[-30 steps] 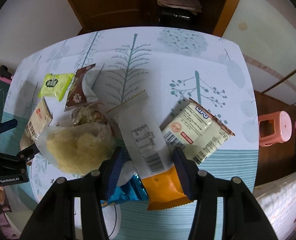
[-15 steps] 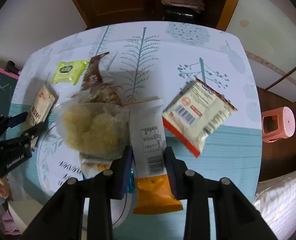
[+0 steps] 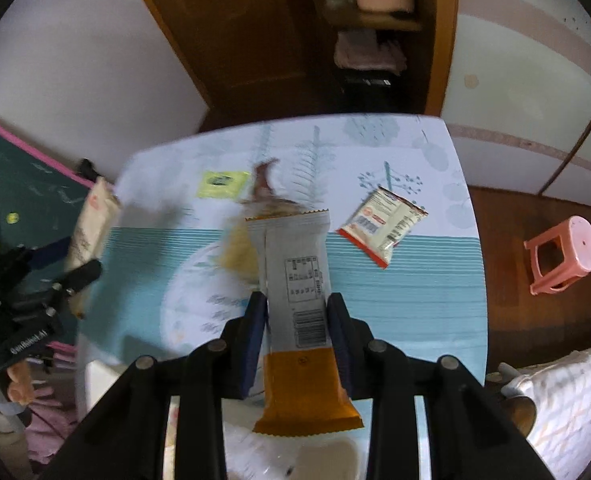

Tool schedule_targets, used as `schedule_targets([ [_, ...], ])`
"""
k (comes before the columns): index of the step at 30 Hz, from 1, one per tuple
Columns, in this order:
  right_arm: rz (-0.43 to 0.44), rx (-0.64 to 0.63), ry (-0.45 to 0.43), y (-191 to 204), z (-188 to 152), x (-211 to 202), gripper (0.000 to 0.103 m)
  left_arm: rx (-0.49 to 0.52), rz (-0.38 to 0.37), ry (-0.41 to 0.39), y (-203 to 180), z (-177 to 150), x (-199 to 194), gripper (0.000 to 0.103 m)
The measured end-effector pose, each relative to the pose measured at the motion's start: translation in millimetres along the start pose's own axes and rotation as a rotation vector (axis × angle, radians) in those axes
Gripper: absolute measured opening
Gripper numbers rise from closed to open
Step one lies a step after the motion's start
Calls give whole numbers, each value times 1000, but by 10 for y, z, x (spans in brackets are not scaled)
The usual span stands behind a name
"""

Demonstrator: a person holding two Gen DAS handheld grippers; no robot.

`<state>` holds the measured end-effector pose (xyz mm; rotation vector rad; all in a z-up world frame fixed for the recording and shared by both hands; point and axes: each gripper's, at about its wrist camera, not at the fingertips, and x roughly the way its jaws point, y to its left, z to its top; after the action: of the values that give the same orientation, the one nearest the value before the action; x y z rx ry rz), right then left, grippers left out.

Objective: Organize snacks
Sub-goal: 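Grasp the beige biscuit bag with the left tool while the right tool grasps the white-orange bar, then carry the biscuit bag and the white-orange bar over the tray with both tools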

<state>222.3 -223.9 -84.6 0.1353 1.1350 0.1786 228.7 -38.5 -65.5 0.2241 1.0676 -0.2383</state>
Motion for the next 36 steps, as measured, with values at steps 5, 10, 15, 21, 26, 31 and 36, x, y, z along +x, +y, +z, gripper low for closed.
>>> schedule_targets([
  [5, 46, -50, -91, 314, -309, -581, 31, -13, -20, -66, -61, -222, -614, 57],
  [10, 68, -89, -162, 569, -577, -1034, 31, -22, -4, -138, -63, -395, -1086, 57],
  [15, 87, -100, -235, 734, -810, -1415, 32, -33, -15, -189, -59, -589, -1452, 57],
  [21, 137, -94, -303, 839, -1082, -1751, 32, -37, -46, -236, -134, -836, -1665, 57],
  [26, 154, -74, -336, 860, -1306, -1844, 32, -48, -52, -281, -227, -1106, -1799, 57],
  [31, 167, -48, -334, 850, -1463, -1792, 32, -59, -47, -294, -303, -1313, -1784, 57],
  [36, 153, -25, -324, 849, -1636, -1697, 32, -72, -42, -288, -383, -1484, -1672, 57],
])
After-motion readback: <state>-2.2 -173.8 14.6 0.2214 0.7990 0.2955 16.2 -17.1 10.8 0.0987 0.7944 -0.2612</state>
